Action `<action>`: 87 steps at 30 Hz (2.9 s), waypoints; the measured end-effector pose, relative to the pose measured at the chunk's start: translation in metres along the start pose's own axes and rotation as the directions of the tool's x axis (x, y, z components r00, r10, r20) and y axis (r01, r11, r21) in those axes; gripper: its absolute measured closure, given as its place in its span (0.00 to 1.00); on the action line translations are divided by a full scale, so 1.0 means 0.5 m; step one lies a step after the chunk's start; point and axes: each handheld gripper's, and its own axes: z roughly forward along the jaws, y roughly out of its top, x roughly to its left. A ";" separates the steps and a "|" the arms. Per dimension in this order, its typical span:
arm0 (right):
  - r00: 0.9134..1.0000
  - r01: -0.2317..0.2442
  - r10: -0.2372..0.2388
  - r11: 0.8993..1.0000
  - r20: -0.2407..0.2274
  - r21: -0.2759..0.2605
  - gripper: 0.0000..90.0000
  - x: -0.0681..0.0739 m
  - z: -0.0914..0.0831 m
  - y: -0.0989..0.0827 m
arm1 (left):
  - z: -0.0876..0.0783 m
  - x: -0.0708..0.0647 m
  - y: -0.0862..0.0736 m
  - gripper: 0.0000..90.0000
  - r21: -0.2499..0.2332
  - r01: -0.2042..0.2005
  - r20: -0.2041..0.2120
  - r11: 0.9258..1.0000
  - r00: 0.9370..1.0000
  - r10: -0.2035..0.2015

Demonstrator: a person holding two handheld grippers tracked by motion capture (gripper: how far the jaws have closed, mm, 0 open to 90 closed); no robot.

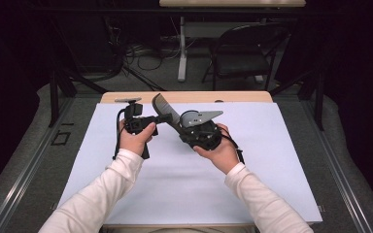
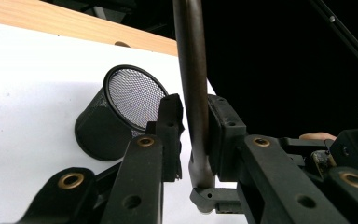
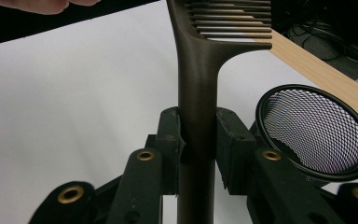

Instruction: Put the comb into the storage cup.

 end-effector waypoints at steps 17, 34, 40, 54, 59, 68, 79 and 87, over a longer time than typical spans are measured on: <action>1.000 -0.003 0.003 1.000 -0.002 -0.001 0.81 -0.001 0.000 -0.001 | 0.000 -0.002 0.000 0.91 0.005 0.058 0.017 0.998 0.998 -0.058; 1.000 -0.004 0.004 1.000 0.000 -0.004 0.81 -0.001 -0.001 -0.001 | 0.001 0.003 0.001 0.93 0.002 0.130 0.036 0.991 0.991 -0.130; 1.000 -0.005 0.005 1.000 0.001 -0.007 0.81 -0.001 -0.002 -0.001 | 0.001 0.002 0.001 0.93 -0.001 0.140 0.035 0.990 0.990 -0.140; 1.000 -0.011 0.011 1.000 -0.002 -0.009 0.81 -0.003 -0.004 -0.002 | 0.003 -0.002 0.002 0.93 -0.001 0.125 0.039 0.992 0.991 -0.124; 1.000 -0.014 0.014 1.000 -0.001 -0.011 0.81 -0.003 -0.006 -0.002 | 0.003 -0.003 0.002 0.93 -0.004 0.122 0.041 0.992 0.992 -0.122; 1.000 -0.015 0.015 1.000 0.002 -0.014 0.80 -0.003 -0.005 -0.003 | 0.005 -0.002 0.001 0.93 -0.006 0.126 0.041 0.992 0.991 -0.126; 1.000 -0.022 0.022 1.000 -0.006 -0.019 0.76 -0.003 -0.006 -0.004 | 0.007 -0.003 0.001 0.93 -0.010 0.124 0.041 0.992 0.991 -0.124; 0.999 -0.040 0.040 0.998 -0.014 -0.042 0.61 0.000 -0.008 -0.003 | 0.011 -0.004 -0.001 0.93 -0.008 0.113 0.041 0.994 0.993 -0.112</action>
